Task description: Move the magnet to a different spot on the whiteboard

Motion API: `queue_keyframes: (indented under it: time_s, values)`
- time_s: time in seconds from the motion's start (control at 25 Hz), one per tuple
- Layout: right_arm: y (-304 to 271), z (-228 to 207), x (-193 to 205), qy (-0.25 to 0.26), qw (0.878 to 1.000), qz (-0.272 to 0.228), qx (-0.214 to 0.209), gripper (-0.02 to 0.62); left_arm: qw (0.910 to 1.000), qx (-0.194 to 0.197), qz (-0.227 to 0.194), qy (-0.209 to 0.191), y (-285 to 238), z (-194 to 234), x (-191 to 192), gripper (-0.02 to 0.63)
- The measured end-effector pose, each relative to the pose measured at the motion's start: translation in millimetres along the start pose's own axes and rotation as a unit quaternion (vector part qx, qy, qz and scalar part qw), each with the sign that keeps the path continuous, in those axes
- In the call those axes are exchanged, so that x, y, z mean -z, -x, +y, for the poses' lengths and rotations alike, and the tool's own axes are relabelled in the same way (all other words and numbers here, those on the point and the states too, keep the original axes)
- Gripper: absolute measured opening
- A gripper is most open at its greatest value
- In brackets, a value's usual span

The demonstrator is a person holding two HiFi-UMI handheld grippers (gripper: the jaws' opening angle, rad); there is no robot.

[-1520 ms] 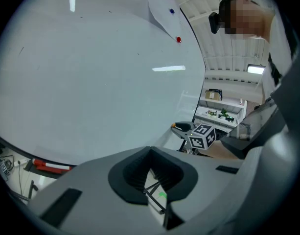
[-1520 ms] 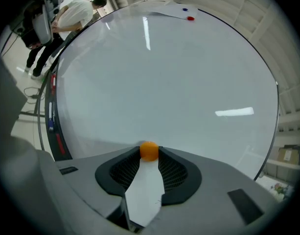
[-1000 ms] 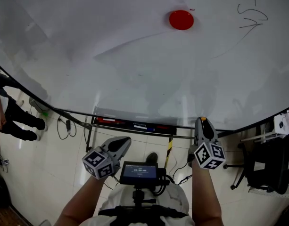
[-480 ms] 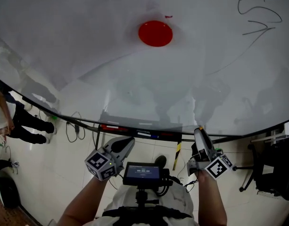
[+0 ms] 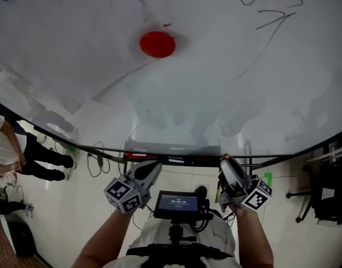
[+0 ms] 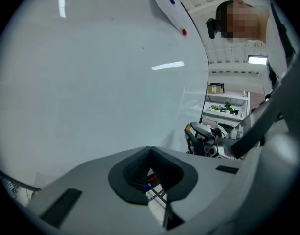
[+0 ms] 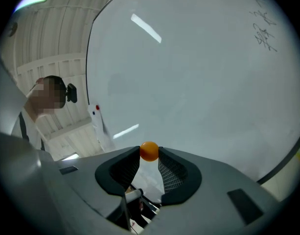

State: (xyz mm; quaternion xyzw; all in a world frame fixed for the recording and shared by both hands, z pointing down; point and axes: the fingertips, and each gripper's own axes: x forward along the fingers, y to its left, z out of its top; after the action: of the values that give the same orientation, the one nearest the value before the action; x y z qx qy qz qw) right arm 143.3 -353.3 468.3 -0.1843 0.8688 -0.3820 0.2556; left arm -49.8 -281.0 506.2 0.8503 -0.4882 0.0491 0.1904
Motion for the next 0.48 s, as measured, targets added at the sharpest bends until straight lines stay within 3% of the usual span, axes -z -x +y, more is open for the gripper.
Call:
queue_keyframes:
  time_s: [0.24,0.48]
  values:
    - [11,26,27,0.032,0.999,0.012,0.016,0.137,0.9999,0.015,-0.007,0.005,30,-6,1,0.035]
    - [30,67,71,0.049,0.998,0.021,0.038,0.137,0.9985,0.05,-0.015,-0.015,81,-30,16,0.035]
